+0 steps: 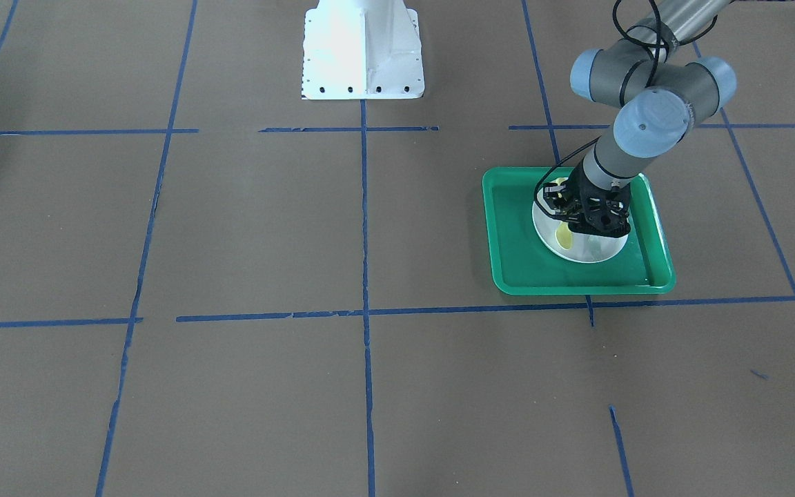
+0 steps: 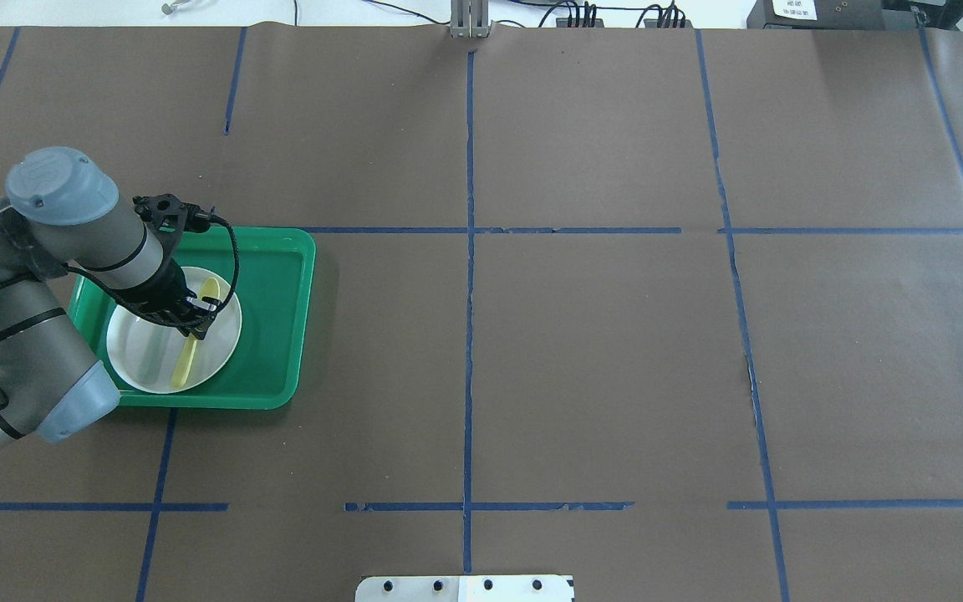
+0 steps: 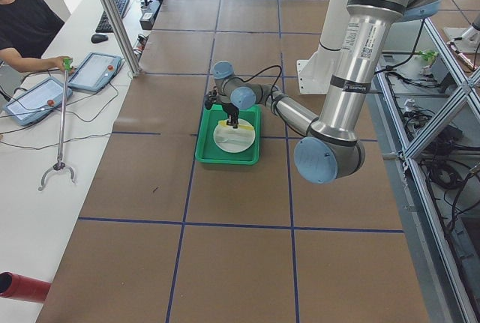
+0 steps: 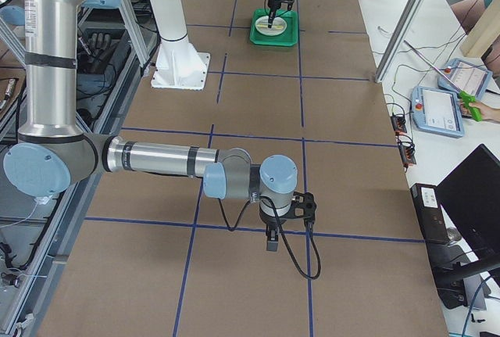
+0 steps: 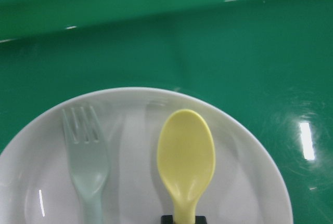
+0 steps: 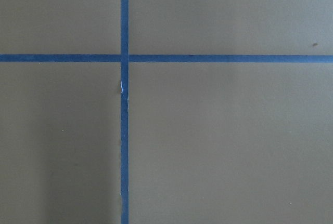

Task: Place spoon
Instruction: 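Lift the spoon off the plate and carry it beside the plate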

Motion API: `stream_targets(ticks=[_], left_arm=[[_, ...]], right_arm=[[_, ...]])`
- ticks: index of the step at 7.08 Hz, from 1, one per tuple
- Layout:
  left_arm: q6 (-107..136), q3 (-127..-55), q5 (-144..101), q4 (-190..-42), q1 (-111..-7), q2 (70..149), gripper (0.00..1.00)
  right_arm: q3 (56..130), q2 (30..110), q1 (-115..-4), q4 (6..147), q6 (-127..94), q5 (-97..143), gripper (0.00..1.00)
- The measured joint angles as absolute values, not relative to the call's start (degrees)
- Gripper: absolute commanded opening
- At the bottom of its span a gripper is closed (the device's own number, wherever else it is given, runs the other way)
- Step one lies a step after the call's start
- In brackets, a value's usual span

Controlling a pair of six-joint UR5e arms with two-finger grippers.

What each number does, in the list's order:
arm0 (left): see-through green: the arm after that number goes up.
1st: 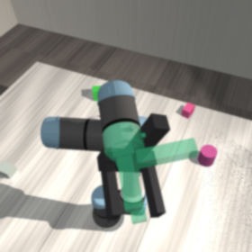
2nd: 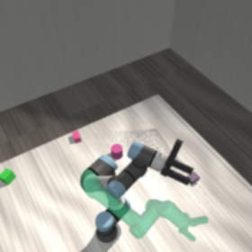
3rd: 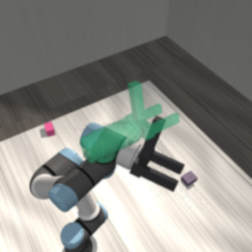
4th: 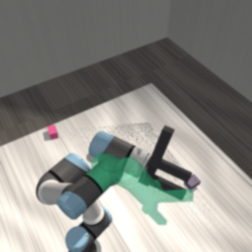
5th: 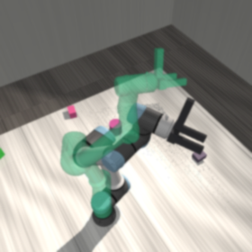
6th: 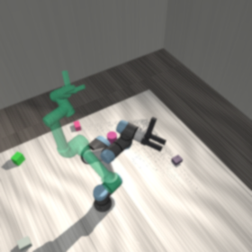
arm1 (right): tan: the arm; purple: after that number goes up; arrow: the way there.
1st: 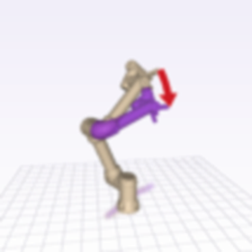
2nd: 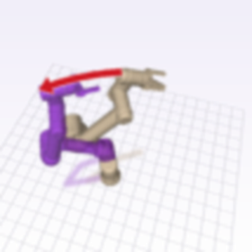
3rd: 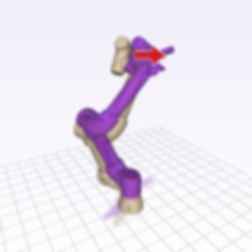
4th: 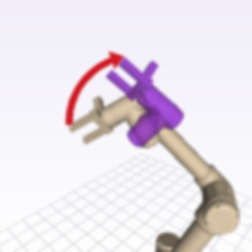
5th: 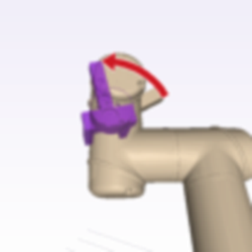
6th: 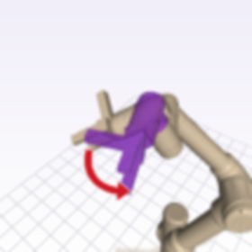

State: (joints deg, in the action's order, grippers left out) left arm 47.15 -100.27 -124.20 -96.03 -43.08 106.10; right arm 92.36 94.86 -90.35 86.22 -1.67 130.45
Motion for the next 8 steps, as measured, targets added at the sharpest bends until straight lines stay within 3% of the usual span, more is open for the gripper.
stream_targets(ticks=[2, 8], left_arm=[[55.2, -100.9, -124.3, -92.8, -42.7, 109.4, 0.00], [60.7, -92.8, -124.1, -99.1, -40.1, 114.4, 0.00]], right_arm=[[92.4, 94.9, -90.4, 86.2, -1.7, 130.5, 1.00], [92.4, 94.8, -90.4, 86.2, -1.7, 130.5, 1.00]])
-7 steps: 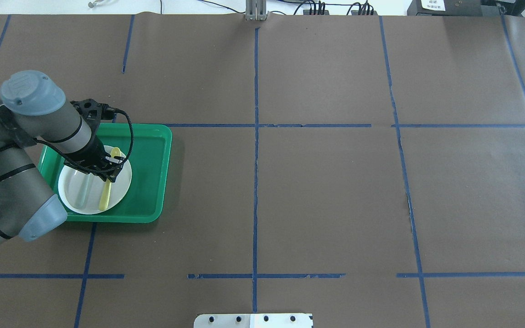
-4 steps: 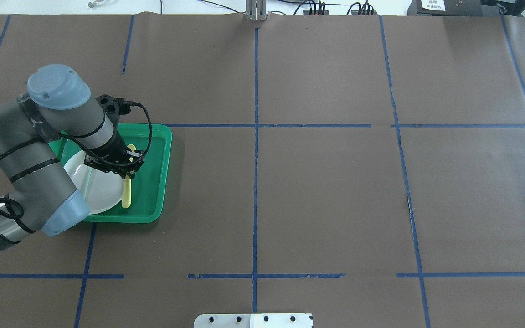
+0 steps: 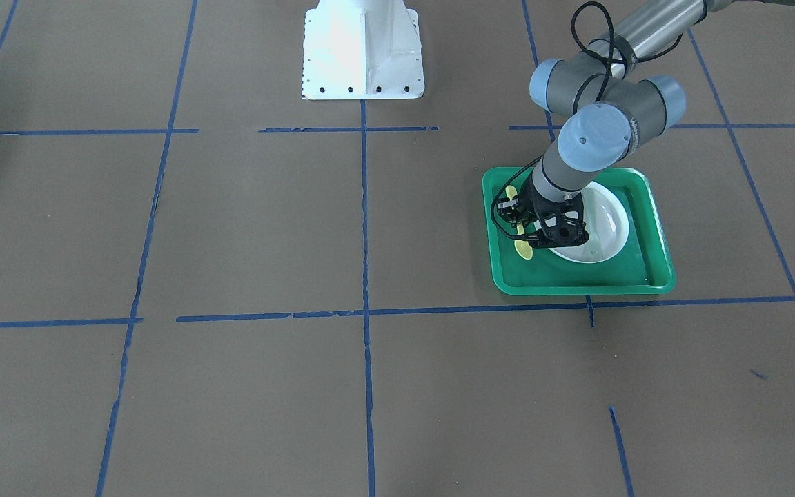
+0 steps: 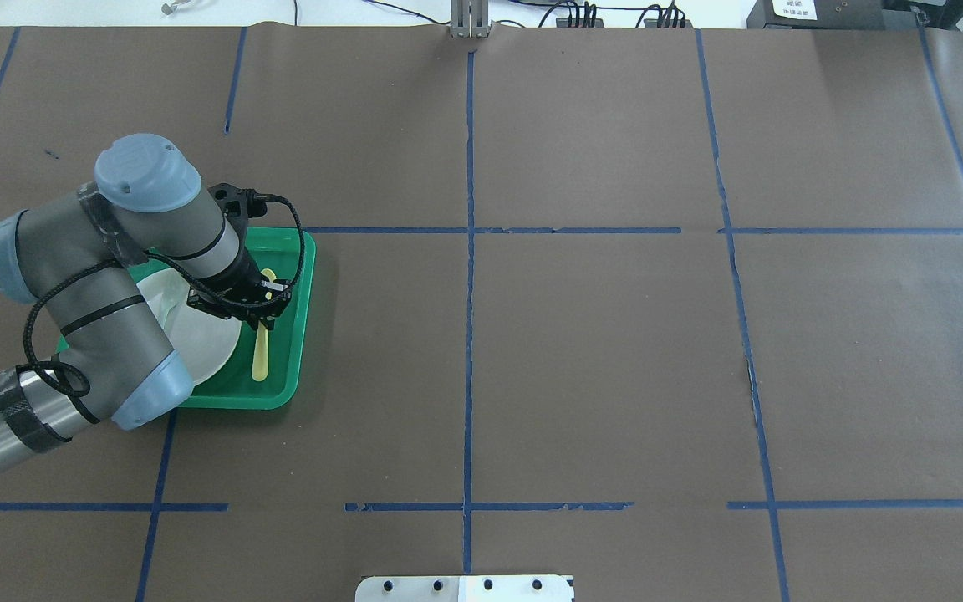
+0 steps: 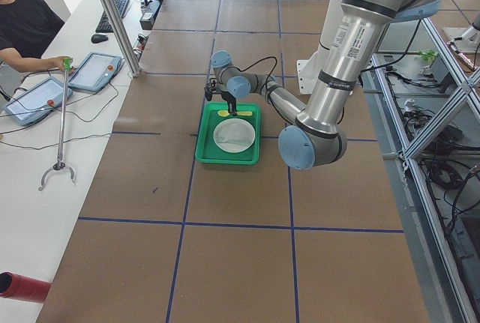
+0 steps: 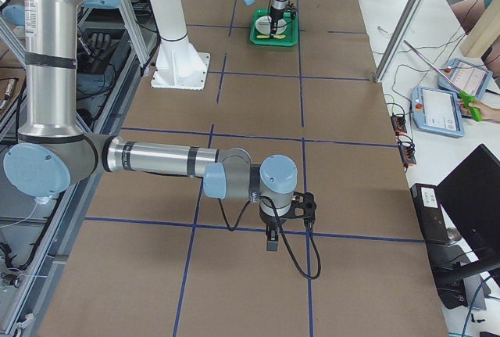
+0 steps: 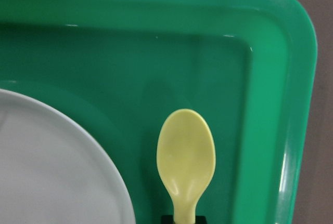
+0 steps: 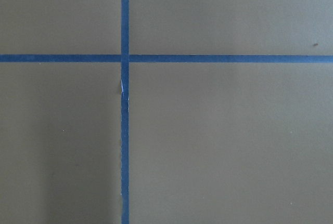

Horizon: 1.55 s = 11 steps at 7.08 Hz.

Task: Place spoon
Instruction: 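Lift the spoon off the plate and carry it beside the plate, then lower the spoon onto the tray and open the left gripper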

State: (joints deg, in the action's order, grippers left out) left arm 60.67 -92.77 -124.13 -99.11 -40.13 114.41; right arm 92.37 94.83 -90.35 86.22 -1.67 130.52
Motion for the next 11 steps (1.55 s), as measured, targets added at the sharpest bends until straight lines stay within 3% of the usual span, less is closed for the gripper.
stream_targets(ticks=[2, 3, 4, 5, 7, 8, 9, 10, 11], left_arm=[[60.9, -92.0, -124.1, -99.6, -40.1, 114.7, 0.00], [60.9, -91.7, -124.1, -99.6, -40.0, 114.8, 0.13], [60.9, -91.6, -124.1, -99.7, -40.1, 114.9, 0.39], [60.9, -91.5, -124.1, -99.7, -40.1, 114.9, 0.51], [60.8, -91.5, -124.1, -99.8, -40.1, 114.8, 0.56], [60.9, -91.7, -124.1, -99.9, -40.1, 114.8, 0.70], [60.9, -92.5, -124.2, -99.9, -40.6, 114.7, 0.93], [61.3, -93.8, -124.2, -100.0, -41.7, 114.7, 1.00], [63.3, -94.9, -124.2, -101.3, -43.1, 114.7, 1.00]], right_arm=[[92.4, 94.8, -90.4, 86.2, -1.7, 130.5, 1.00], [92.4, 94.8, -90.4, 86.2, -1.7, 130.5, 1.00], [92.4, 94.9, -90.4, 86.2, -1.7, 130.5, 1.00], [92.4, 94.9, -90.4, 86.2, -1.7, 130.5, 1.00], [92.4, 94.8, -90.4, 86.2, -1.7, 130.5, 1.00], [92.4, 94.8, -90.3, 86.2, -1.7, 130.5, 1.00], [92.4, 94.8, -90.3, 86.2, -1.7, 130.5, 1.00], [92.4, 94.8, -90.4, 86.2, -1.7, 130.5, 1.00], [92.3, 94.9, -90.4, 86.2, -1.7, 130.5, 1.00]])
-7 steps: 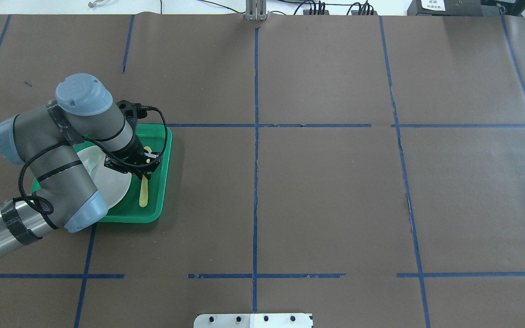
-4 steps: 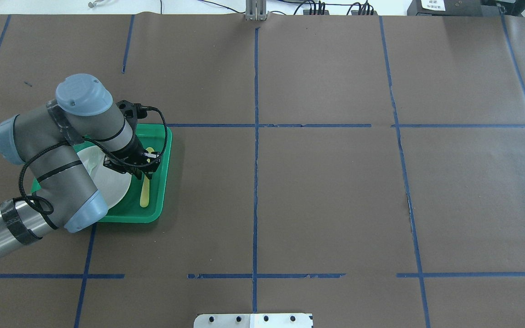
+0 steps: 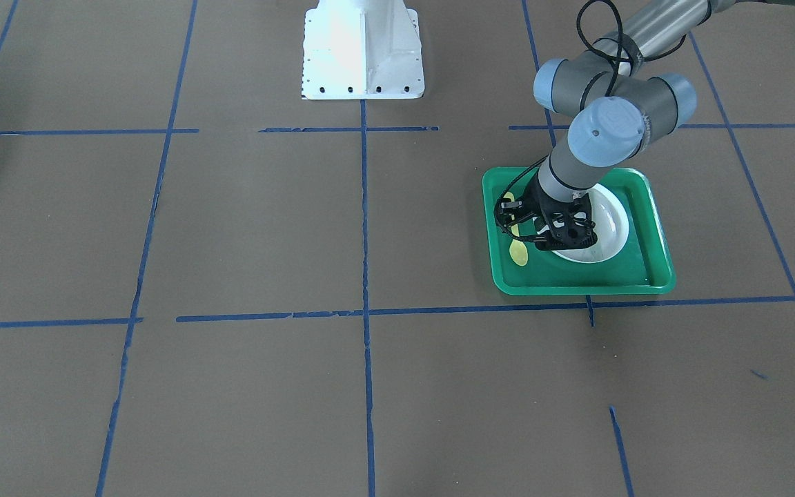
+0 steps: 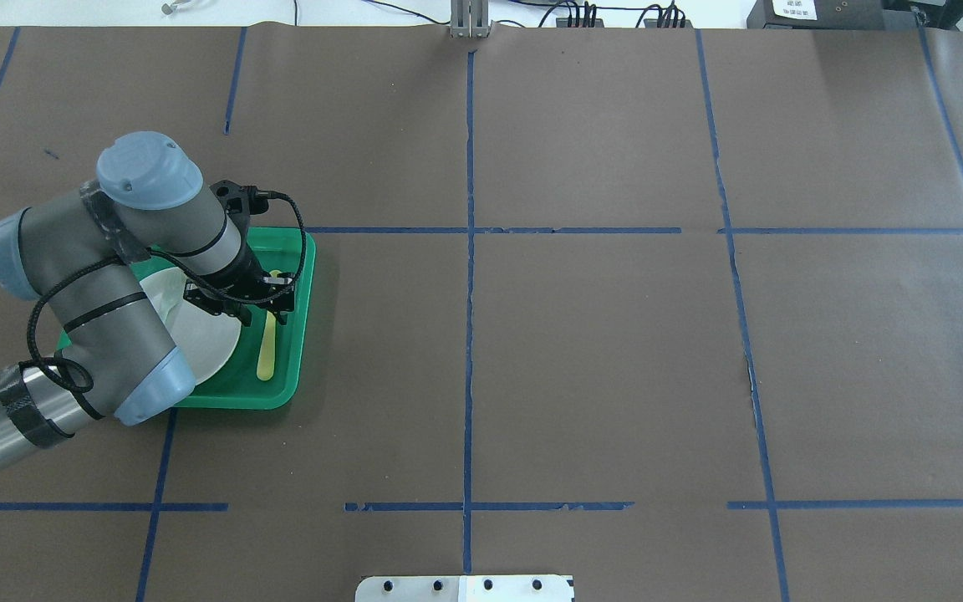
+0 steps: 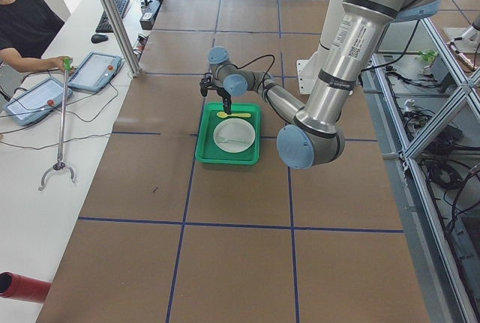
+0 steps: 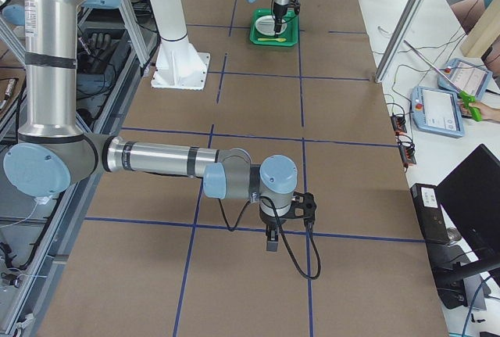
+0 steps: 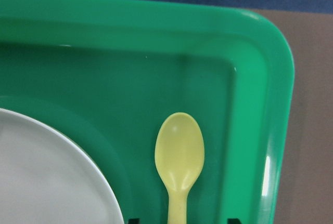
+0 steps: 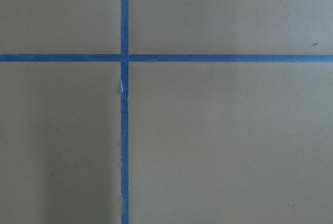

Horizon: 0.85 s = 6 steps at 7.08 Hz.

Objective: Place spoon

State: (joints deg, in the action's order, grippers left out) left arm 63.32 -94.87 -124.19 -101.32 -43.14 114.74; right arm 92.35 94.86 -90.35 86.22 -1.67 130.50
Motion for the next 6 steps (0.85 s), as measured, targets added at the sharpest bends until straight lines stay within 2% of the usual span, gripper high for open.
stream_targets(ticks=[3, 6], left_arm=[[70.2, -97.3, -126.6, -108.6, -51.0, 114.5, 1.00], [58.0, -100.1, -134.4, -108.0, -65.0, 109.4, 0.99]], right_arm=[[92.3, 94.9, -90.4, 86.2, -1.7, 130.5, 1.00], [92.4, 94.8, -90.4, 86.2, -1.7, 130.5, 1.00]])
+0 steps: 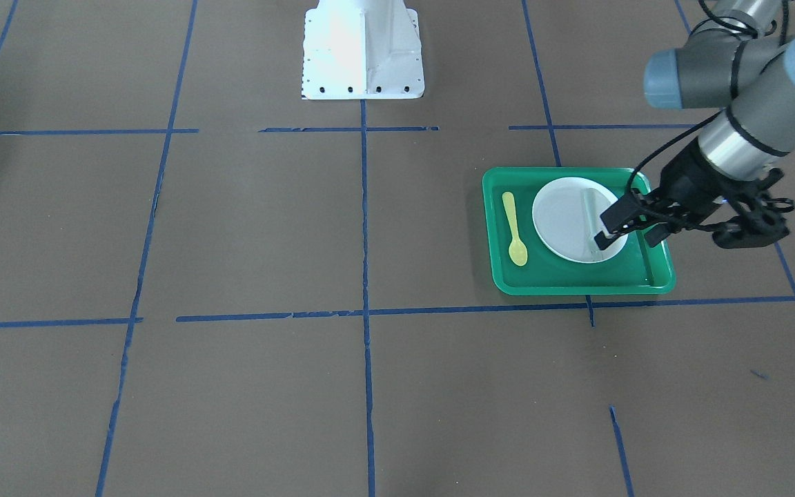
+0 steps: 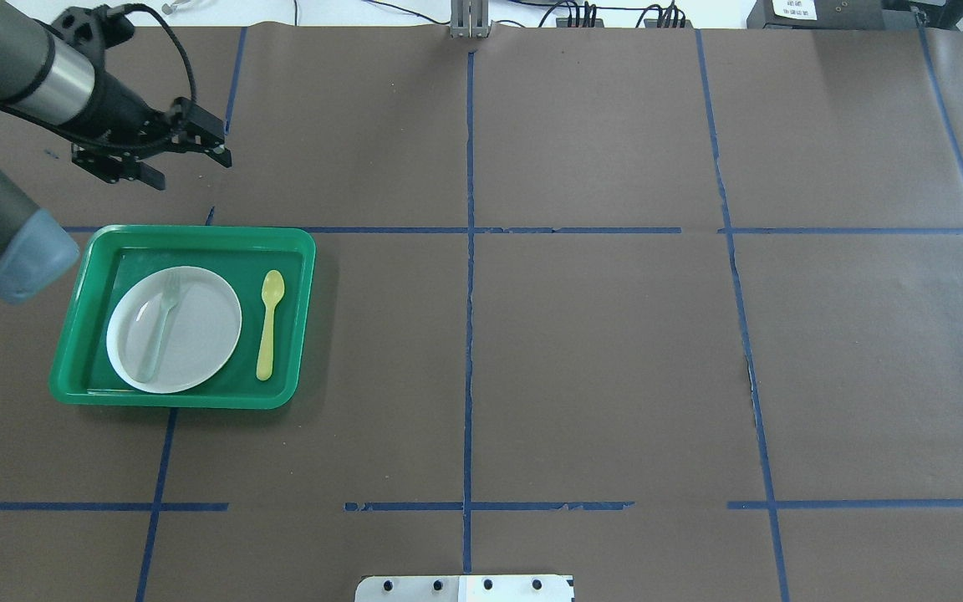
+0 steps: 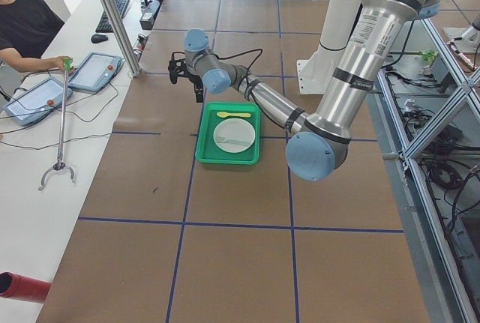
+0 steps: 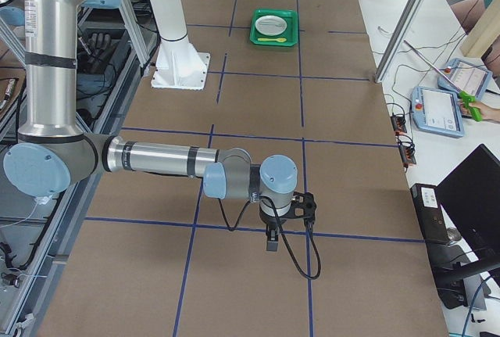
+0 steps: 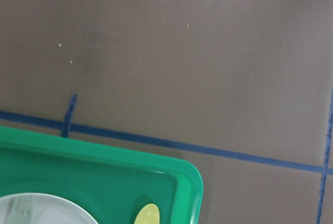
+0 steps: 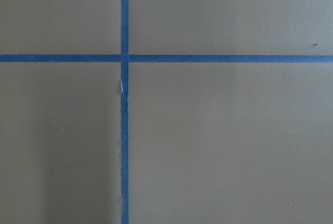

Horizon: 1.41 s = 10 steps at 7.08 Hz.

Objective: Place spoon

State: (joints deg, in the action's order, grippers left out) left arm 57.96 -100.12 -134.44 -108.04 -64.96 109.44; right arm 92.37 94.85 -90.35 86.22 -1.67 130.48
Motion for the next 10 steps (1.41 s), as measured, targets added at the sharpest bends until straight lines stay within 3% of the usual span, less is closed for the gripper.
stream_targets(ticks=[3, 6, 10], left_arm=[[30.8, -99.9, -135.7, -101.3, -74.7, 100.3, 0.99], [4.2, -95.9, -134.0, -92.4, -87.4, 96.0, 0.99], [-5.4, -93.5, -129.8, -86.9, -97.0, 90.6, 0.98]], right_arm=[[92.3, 94.8, -90.4, 86.2, -1.7, 130.5, 1.00], [92.4, 94.8, -90.3, 86.2, -1.7, 130.5, 1.00], [92.4, 94.9, -90.4, 86.2, -1.7, 130.5, 1.00]])
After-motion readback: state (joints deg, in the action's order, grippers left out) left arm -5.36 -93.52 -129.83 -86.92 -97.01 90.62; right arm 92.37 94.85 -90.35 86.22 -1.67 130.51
